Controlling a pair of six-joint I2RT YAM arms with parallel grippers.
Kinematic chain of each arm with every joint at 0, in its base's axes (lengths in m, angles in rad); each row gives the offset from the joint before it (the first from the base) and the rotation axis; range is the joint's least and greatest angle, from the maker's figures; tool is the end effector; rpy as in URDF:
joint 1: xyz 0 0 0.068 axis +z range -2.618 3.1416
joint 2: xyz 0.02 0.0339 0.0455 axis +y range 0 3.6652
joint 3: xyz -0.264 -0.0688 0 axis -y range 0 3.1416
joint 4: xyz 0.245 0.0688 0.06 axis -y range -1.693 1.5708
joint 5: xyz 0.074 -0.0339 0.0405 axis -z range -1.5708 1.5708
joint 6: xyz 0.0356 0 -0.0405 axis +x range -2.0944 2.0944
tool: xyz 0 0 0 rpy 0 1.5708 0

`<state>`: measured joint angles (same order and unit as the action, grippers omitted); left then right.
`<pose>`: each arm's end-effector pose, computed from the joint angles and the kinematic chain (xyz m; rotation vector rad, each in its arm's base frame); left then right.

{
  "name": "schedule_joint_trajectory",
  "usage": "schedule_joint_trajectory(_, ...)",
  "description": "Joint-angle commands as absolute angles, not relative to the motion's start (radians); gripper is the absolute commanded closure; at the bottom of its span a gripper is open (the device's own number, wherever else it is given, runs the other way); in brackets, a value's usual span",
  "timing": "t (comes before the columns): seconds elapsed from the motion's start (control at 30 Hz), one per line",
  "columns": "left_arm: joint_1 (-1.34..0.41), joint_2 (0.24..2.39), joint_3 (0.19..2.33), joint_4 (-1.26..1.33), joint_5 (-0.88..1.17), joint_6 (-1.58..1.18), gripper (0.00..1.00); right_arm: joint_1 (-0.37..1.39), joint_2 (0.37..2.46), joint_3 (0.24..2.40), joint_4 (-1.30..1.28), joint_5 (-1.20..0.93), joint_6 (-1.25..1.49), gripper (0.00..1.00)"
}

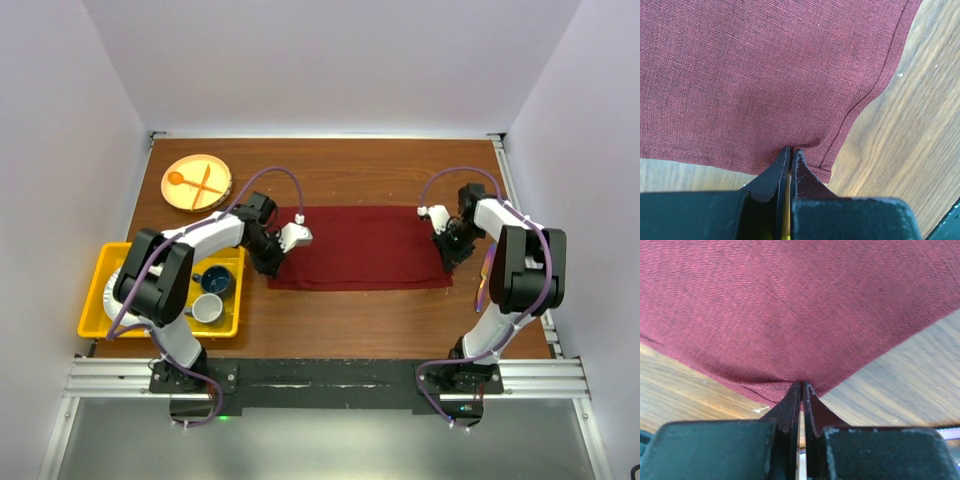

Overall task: Fold the napkin into a case and place the utensils inside
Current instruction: Adjust the items.

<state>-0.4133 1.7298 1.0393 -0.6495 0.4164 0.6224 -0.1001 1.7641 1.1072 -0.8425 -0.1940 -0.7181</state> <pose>0.2811 -0.1390 0.1606 1.4551 2.4146 -0.5581 0.3083 -0.0241 0.1618 -0.9194 2.8460 0.2245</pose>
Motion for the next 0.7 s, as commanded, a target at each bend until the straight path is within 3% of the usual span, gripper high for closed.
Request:
schedule_joint_trajectory(0.0, -0.405, 1.666, 1.074, -0.693, 0.443, 0.69, 1.0, -0.098, 1.706, 1.153, -0.925, -0.256, -0.73, 1.0)
schedule_joint_trajectory(0.3, -0.407, 1.566, 1.039, -0.747, 0.503, 0.716, 1.0, -0.097, 1.652, 1.16, -1.011, -0.322, -0.738, 1.0)
schedule_joint_trajectory(0.67, -0.446, 1.655, 0.976, -0.609, 0.499, 0.611, 1.0, -0.041, 1.68, 1.023, -0.855, -0.298, -0.655, 1.0)
